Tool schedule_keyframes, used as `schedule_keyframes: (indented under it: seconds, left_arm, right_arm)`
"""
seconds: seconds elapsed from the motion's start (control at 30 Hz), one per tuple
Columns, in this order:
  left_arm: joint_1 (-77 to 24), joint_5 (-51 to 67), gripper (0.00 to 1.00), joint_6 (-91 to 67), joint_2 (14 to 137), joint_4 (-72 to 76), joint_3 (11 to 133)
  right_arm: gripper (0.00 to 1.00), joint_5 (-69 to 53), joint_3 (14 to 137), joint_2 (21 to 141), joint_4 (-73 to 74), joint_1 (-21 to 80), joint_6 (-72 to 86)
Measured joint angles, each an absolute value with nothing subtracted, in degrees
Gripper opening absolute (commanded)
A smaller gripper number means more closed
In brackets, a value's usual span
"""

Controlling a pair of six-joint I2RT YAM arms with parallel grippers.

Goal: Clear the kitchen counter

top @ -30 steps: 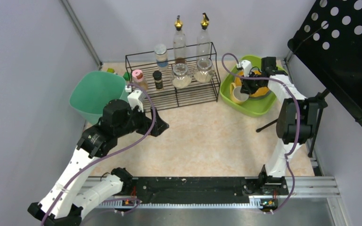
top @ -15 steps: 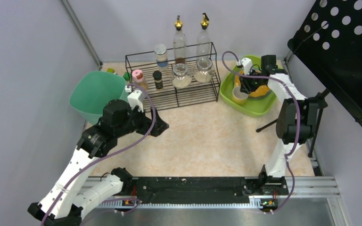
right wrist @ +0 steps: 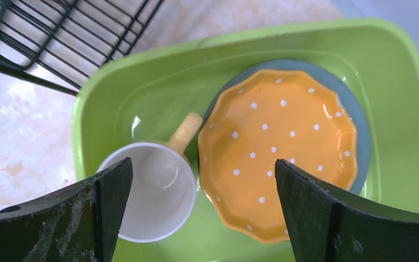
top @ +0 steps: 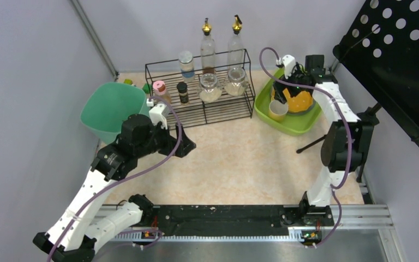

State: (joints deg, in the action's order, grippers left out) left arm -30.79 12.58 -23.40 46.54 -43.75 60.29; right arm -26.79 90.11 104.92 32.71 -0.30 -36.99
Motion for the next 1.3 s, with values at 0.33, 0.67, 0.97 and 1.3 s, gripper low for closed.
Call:
schedule_keyframes:
  seconds: [0.33,0.67,0.97,1.3]
  left_arm:
    - [-30.8,10.5,0.99,-23.4,48.3,-44.0,60.9]
    - [-30.8,7.8,0.99,-23.6,48.7,-44.3,63.5]
    - [-30.8,6.1,0.99,-24.9,49.0,-44.7,65.5]
    - [-30.8,2.2,0.99,-26.1,49.0,-44.5,65.8]
  right_arm:
    - [0.99,-25.1,89.6,92.3,26.2,6.3,-30.7]
    - [0.99,-20.7,78.3,78.5,14.5,16.3,-15.9]
    - [0.99,-26.3,73.2,72.5,8.4,19.3,4.4]
    - [0.99,-23.0,68.1,67.4,5.2,31.9,15.2]
